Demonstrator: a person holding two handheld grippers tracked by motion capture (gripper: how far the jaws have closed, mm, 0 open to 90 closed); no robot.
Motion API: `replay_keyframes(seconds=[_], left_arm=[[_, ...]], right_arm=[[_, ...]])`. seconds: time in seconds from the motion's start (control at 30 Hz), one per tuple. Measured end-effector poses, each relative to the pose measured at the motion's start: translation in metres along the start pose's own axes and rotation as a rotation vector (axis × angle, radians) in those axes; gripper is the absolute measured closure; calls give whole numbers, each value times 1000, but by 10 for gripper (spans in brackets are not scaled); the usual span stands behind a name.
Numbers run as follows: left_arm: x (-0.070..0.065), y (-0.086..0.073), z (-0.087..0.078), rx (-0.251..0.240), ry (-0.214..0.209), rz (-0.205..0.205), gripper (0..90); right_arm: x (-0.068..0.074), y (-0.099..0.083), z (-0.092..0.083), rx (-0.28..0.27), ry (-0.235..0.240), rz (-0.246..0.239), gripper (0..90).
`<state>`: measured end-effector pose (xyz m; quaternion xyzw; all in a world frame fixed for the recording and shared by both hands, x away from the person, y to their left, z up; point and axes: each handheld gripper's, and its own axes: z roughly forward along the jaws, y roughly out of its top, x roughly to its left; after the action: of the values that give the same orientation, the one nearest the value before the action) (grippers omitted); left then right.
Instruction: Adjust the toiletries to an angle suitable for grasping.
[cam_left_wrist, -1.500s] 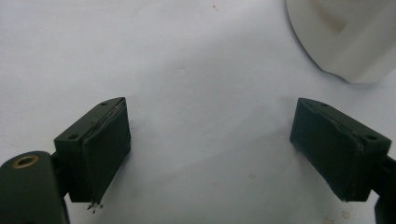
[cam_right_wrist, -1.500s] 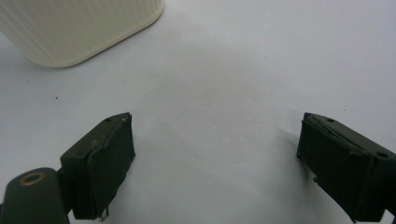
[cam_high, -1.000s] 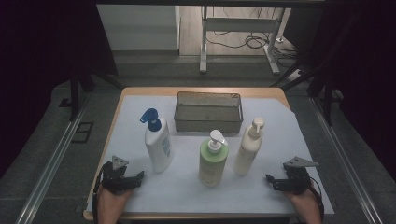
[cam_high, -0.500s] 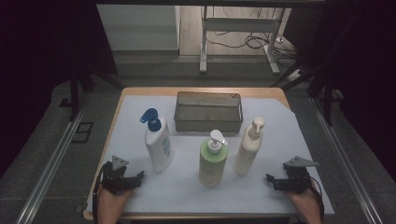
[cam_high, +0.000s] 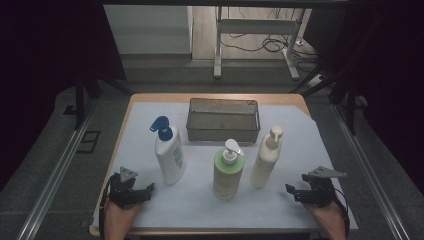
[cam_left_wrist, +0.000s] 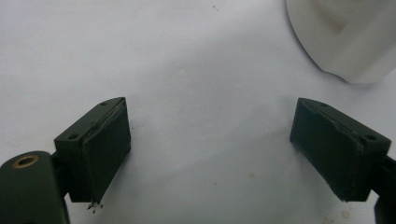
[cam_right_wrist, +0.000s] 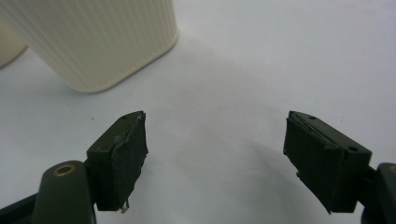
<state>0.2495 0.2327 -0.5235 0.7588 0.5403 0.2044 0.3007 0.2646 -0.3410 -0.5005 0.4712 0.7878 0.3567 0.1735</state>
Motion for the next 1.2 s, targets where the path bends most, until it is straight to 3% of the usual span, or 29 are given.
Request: replay_keyframes(seconds=[0.07, 0.1, 0.17, 0.33, 0.6, 0.93, 1.2], left_arm=[[0, 0, 0, 0, 0, 0, 122], [0, 0, 0, 1, 0, 2, 122], [0, 0, 0, 1, 0, 3, 122], [0, 0, 0, -1, 1, 2, 122], [0, 0, 0, -1, 1, 2, 122], [0, 0, 0, -1, 2, 3, 122], [0, 0, 0, -2, 2, 2, 123]], right_arm=[[2, 2, -1, 0, -1, 2, 297], [3, 3, -1, -2, 21, -6, 406], [4, 5, -2, -3, 31, -18, 438], [11, 13, 1, -15, 62, -50, 656], [6, 23, 8, -51, 104, -7, 887], [5, 36, 22, -63, 102, 10, 900], [11, 48, 34, -66, 108, -7, 899]])
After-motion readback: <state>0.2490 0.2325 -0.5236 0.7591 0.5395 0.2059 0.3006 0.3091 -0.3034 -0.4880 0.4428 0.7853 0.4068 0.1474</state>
